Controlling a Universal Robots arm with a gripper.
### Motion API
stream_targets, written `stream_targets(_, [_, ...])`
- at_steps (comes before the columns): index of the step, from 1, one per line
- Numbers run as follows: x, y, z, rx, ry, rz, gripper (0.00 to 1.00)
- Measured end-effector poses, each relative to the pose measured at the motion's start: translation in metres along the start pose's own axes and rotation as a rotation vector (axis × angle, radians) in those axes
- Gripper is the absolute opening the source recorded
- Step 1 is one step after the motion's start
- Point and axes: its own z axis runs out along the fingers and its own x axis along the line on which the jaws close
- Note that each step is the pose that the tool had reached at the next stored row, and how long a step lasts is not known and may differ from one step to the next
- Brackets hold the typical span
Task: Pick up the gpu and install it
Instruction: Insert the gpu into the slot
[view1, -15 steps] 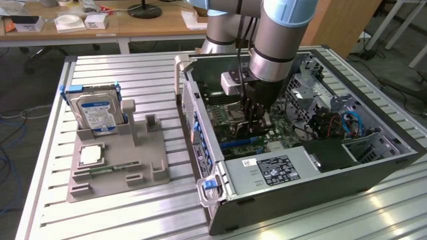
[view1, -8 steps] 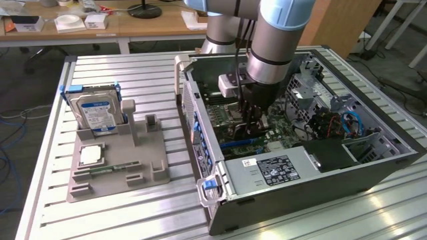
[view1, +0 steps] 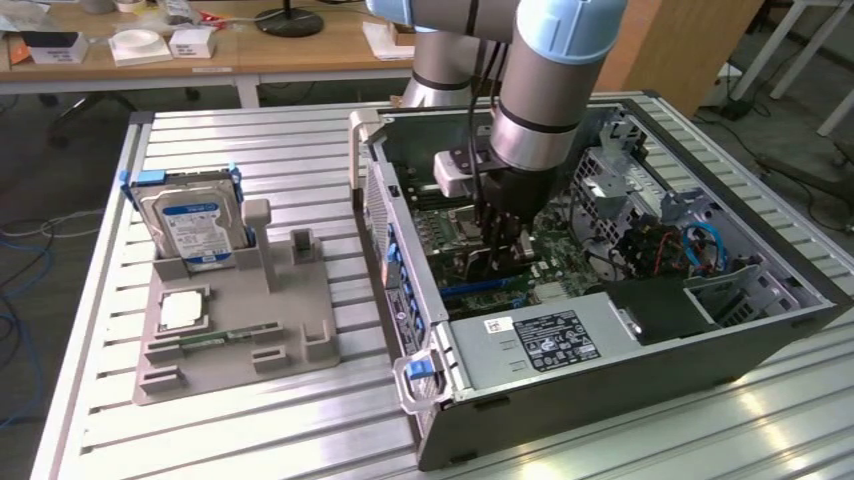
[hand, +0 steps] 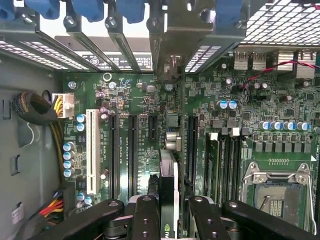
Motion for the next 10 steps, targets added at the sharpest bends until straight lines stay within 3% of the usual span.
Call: stream_targets(10, [-0.0001, 0.0014, 0.0026, 0.0002, -0.0004, 0.000, 0.27])
